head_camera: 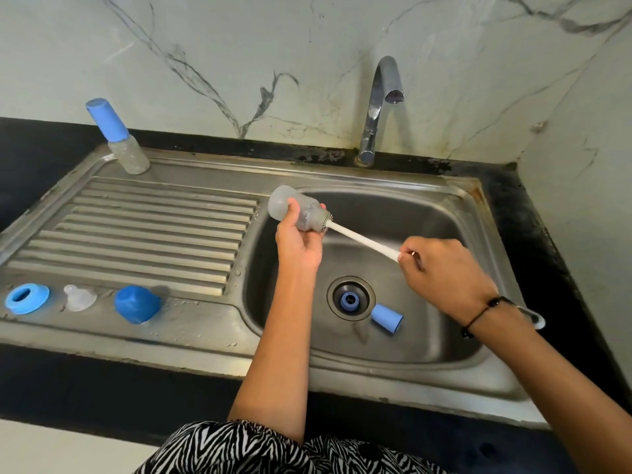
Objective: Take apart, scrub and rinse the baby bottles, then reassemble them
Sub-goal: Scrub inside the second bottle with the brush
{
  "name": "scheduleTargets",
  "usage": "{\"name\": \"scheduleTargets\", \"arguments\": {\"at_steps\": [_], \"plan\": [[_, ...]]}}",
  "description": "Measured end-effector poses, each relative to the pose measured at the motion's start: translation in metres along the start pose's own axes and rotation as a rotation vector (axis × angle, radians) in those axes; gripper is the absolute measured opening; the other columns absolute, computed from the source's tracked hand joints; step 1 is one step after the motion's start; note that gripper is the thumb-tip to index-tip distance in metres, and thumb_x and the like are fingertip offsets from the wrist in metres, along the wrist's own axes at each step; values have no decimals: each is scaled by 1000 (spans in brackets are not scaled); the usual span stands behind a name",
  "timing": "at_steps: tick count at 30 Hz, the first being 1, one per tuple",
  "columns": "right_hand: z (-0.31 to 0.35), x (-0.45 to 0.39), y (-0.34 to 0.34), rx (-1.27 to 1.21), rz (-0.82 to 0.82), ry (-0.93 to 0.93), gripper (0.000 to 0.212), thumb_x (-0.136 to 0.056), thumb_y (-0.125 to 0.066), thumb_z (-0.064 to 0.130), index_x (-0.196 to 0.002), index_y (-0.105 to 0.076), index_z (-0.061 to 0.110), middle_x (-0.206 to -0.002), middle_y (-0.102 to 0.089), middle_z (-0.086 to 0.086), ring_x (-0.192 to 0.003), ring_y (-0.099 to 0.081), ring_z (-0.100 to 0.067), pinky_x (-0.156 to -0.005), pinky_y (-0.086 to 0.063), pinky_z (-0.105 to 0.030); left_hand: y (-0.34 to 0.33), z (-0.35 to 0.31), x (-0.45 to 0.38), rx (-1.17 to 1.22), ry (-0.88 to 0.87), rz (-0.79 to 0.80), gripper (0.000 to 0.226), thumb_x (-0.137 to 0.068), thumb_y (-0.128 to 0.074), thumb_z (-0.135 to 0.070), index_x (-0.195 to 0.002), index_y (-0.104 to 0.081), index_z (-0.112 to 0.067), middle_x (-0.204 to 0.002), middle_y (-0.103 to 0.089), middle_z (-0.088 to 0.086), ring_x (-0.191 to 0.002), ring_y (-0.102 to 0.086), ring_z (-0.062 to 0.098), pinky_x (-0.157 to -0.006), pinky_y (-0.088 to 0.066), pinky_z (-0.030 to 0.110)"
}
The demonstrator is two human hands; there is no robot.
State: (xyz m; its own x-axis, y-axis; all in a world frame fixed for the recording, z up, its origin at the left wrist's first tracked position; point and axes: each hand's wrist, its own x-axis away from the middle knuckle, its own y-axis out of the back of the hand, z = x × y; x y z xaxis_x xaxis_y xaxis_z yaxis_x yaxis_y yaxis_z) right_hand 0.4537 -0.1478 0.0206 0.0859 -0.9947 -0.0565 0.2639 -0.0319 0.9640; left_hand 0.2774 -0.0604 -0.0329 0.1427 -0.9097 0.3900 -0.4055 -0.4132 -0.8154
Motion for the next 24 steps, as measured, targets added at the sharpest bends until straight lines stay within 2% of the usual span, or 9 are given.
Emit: {"name": "scheduleTargets", "arguments": {"at_steps": [2,4,9,13,15,17,19,21,24], "plan": [[7,6,-3,235,-169,76,8,-84,-58,15,-79,-54,10,-75,-57,-4,-63,-57,-30,-45,-33,-28,-2,1,-3,8,-31,-30,24,-94,-56,-17,-114,-49,-6,-117,-56,21,-107,-58,33,-101,-44,48],[14,13,-5,408,-298,130,24,-62,-74,1,-72,-53,7,-66,-53,-8,-51,-53,-29,-42,-18,-20,-1,1,-7,24,-51,-74,29,-93,-58,-19,-117,-49,-5,-124,-55,21,-116,-56,32,-104,-43,47],[3,14,-4,488,-461,153,24,-59,-56,-11,-72,-48,7,-67,-47,-12,-58,-48,-31,-51,-30,-30,12,-16,-14,48,-119,-171,48,-92,-60,-24,-133,-44,-7,-129,-56,14,-121,-54,24,-106,-42,40],[0,14,-2,372,-309,85,29,-54,-69,-10,-71,-50,5,-67,-50,-12,-56,-50,-32,-47,-25,-26,12,-19,-16,103,-102,-106,43,-92,-59,-21,-130,-46,-7,-113,-59,12,-122,-53,27,-106,-41,45],[3,14,-1,265,-265,44,19,-71,-68,-1,-80,-52,6,-76,-53,-11,-62,-53,-33,-46,-27,-27,9,-16,-13,89,-100,-92,41,-92,-59,-20,-129,-46,-8,-114,-58,13,-117,-55,28,-103,-43,45],[8,16,4,189,-196,21,9,-90,-51,13,-99,-51,10,-94,-55,-8,-73,-56,-32,-51,-34,-30,10,-13,-13,52,-101,-78,38,-93,-58,-20,-127,-47,-10,-108,-58,11,-103,-57,25,-93,-46,42],[14,21,5,166,-138,70,26,-96,-38,19,-122,-45,19,-105,-56,-4,-79,-59,-31,-57,-42,-33,12,-12,-15,9,-91,-75,38,-92,-59,-21,-127,-47,-10,-110,-57,10,-100,-57,24,-89,-45,44],[23,24,3,215,-49,115,46,-98,-33,20,-142,-27,31,-107,-55,-2,-83,-60,-30,-61,-42,-34,11,-9,-16,-6,-80,-80,51,-90,-61,-21,-136,-42,-8,-122,-56,13,-107,-56,26,-94,-44,46],[34,23,-4,253,20,118,56,-97,-30,19,-149,-11,33,-107,-53,-3,-85,-60,-32,-61,-37,-34,3,-4,-14,18,-128,-90,61,-88,-62,-16,-142,-33,-7,-118,-56,14,-95,-59,22,-84,-51,42]]}}
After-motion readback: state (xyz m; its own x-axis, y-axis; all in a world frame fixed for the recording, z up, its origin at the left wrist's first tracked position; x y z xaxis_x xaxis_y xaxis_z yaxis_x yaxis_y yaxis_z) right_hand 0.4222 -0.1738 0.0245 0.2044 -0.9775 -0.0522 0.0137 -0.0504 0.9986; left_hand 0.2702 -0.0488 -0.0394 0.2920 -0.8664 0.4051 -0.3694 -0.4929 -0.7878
